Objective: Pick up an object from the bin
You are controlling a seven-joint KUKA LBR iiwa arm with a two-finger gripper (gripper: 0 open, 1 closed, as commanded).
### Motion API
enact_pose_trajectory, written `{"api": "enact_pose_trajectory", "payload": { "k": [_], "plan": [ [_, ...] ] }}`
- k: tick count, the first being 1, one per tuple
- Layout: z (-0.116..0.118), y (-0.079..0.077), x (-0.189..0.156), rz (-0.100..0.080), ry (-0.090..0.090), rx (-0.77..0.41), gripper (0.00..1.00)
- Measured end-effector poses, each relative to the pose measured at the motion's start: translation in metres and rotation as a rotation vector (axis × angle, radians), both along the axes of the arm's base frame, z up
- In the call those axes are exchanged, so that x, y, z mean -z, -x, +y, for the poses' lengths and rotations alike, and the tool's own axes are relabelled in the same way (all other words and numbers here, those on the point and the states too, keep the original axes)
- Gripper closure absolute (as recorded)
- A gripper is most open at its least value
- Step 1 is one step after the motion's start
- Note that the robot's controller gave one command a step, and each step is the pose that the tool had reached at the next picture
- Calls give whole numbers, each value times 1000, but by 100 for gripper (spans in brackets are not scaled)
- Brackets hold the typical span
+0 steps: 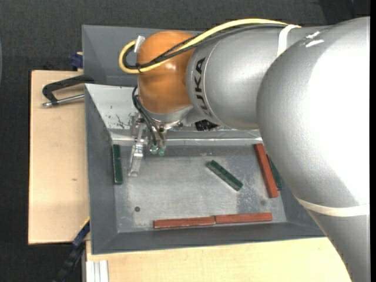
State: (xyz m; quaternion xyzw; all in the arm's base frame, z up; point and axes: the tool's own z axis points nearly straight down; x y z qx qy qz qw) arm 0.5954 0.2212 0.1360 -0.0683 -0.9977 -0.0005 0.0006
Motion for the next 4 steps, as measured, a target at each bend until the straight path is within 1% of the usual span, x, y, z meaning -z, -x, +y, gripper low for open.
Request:
{"api": "enact_pose_trajectory", "payload": {
  "k": [1, 2, 4],
  "plan": [
    [-4, 3, 37, -7, -3, 160, 0],
    [-4, 4, 51, -7, -2, 166, 100],
    [-4, 5, 52, -5, -2, 168, 100]
  ]
}}
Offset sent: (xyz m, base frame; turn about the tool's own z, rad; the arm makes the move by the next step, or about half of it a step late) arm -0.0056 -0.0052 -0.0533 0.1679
